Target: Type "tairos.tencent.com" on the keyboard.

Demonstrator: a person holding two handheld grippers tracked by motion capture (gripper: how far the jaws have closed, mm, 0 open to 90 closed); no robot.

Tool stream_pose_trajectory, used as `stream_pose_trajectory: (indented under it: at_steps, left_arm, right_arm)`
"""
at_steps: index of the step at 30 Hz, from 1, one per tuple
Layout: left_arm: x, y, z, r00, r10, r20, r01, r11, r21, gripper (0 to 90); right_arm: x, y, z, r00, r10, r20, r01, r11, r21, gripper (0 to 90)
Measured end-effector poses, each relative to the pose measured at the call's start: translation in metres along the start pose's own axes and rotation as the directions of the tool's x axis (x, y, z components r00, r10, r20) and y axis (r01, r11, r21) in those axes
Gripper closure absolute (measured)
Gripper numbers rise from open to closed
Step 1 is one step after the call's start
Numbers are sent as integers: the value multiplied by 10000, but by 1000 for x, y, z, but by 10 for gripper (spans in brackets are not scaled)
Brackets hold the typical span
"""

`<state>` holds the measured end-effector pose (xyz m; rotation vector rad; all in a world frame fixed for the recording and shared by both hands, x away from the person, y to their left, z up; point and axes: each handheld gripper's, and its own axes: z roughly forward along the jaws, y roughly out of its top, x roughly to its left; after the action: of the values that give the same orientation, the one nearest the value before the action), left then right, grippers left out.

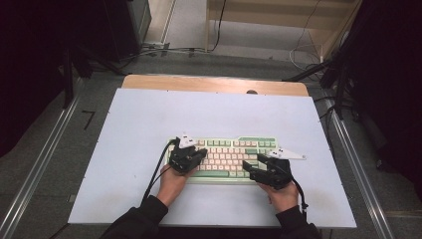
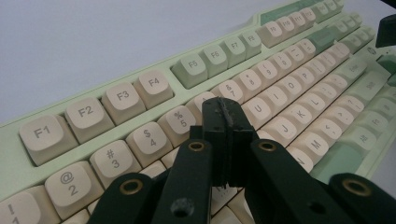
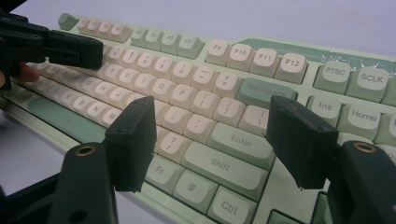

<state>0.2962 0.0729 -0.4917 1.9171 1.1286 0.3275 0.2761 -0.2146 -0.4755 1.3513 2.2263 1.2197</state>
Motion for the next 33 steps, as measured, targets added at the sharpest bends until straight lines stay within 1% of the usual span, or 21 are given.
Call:
stream_pose_trajectory:
  at_steps: [1,3,5,7,10,11,13,14,16,17,19,20,21,23,24,27,29,30,31,33]
  left_arm:
    - [0,0,0,10000,3,-2,-3,10000,21,900]
    - [-1,0,2,9999,36,-109,-34,9997,236,900]
    - [-2,0,2,10000,51,-73,-49,9997,248,900]
    - [-2,1,0,10000,-59,38,59,9999,99,900]
    - [0,4,-9,9990,-286,343,293,9994,-206,835]
    - [-1,4,-12,9989,-293,375,305,9990,-315,809]
    - [-1,5,-16,9993,-225,297,240,9985,-491,711]
    - [-1,5,-18,9997,-178,195,187,9985,-506,663]
    - [1,5,-19,9997,-188,-169,180,9987,-477,578]
    - [3,4,-20,9991,-308,-294,292,9980,-553,555]
    - [7,4,-22,9977,-601,-298,581,9962,-644,521]
    - [8,4,-23,9974,-688,-227,670,9953,-705,482]
    - [8,3,-25,9978,-617,-226,598,9954,-754,458]
    - [8,3,-29,9985,-378,-384,346,9961,-811,428]
    - [8,2,-31,9985,-366,-419,329,9957,-862,419]
    - [12,-2,-35,9965,-458,-702,384,9940,-1028,420]
    - [16,-3,-36,9961,-623,-631,560,9937,-971,414]
    - [16,-3,-37,9960,-698,-563,643,9935,-944,388]
    - [17,-3,-37,9960,-706,-552,653,9936,-925,374]
    - [16,-4,-40,9956,-617,-700,548,9938,-968,348]
  right_arm:
    - [0,0,0,10000,4,-2,-4,10000,-3,318]
    - [0,0,0,10000,14,-11,-14,10000,-5,322]
    - [0,0,0,10000,4,-17,-4,10000,12,322]
    - [1,0,0,10000,0,-32,-1,10000,-16,324]
    - [1,1,-2,10000,35,-48,-36,9999,-141,326]
    - [1,1,-3,10000,38,-46,-39,9999,-161,326]
    - [0,1,-4,10000,71,-39,-72,9998,-203,326]
    - [-1,1,-4,9999,105,-25,-106,9997,-201,326]
    - [-2,2,-4,9999,127,-20,-127,9997,-220,326]
    - [-2,2,-4,9999,159,-25,-160,9996,-247,327]
    - [-1,2,-4,9998,180,-63,-181,9994,-278,327]
    - [-1,2,-4,9999,157,-64,-159,9995,-275,327]
    - [-1,2,-4,9998,169,-94,-172,9995,-262,327]
    - [-1,2,-3,9998,134,-116,-136,9996,-229,327]
    - [-1,2,-2,9998,125,-132,-128,9997,-222,327]
    - [0,2,-1,9998,86,-199,-90,9998,-186,333]
    - [0,2,-1,9998,70,-188,-73,9998,-178,333]
    - [0,3,-1,9998,65,-199,-69,9998,-182,333]
    - [0,3,-1,9998,64,-192,-67,9998,-189,333]
    - [1,3,-1,9998,20,-209,-24,9998,-220,333]
